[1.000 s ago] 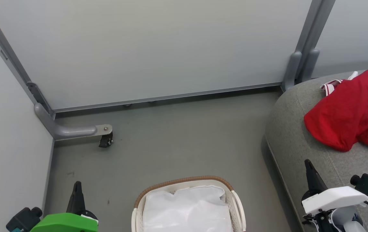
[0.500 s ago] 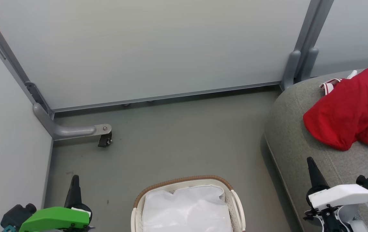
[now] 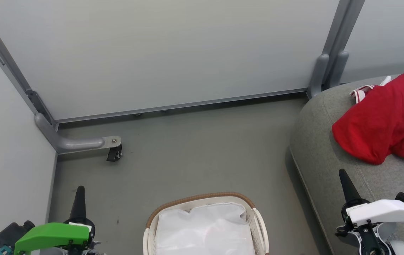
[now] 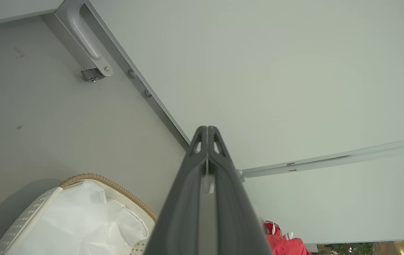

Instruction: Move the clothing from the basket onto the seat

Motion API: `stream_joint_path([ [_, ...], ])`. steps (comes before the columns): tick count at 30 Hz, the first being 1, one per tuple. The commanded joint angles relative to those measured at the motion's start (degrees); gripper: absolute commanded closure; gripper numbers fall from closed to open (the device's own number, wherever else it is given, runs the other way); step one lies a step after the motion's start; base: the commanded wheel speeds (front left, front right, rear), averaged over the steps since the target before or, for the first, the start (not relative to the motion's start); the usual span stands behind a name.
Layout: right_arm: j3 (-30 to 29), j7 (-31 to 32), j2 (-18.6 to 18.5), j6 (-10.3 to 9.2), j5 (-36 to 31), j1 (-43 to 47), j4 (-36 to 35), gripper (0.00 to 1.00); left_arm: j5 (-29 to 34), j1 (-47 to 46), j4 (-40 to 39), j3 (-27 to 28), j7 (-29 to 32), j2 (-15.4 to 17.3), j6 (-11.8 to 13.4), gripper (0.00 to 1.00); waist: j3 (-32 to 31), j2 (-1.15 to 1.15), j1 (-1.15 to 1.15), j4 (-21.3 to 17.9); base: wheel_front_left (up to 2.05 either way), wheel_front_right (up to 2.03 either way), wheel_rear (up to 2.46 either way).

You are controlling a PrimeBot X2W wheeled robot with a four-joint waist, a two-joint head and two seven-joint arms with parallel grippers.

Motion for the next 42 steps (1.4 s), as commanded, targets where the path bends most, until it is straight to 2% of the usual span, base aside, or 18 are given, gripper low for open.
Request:
stream_joint_path([
  [1,-0.3,0.5,-0.4,-0.01,1.6,-0.9,-0.9,1.00,-1.6,-1.5,-0.6,0.6,0.3,0.4,-0.4,1.00,0.0,0.00,0.00,0.0,0.00,0.00,0.00],
  [42,-2.1,5.6,-0.6,-0.03,21.2,-1.2,-2.7,1.00,-18.8,-4.4,-0.9,3.6,5.5,0.4,-2.3,1.00,0.6,0.00,0.00,-0.7,0.00,0.00,0.00],
])
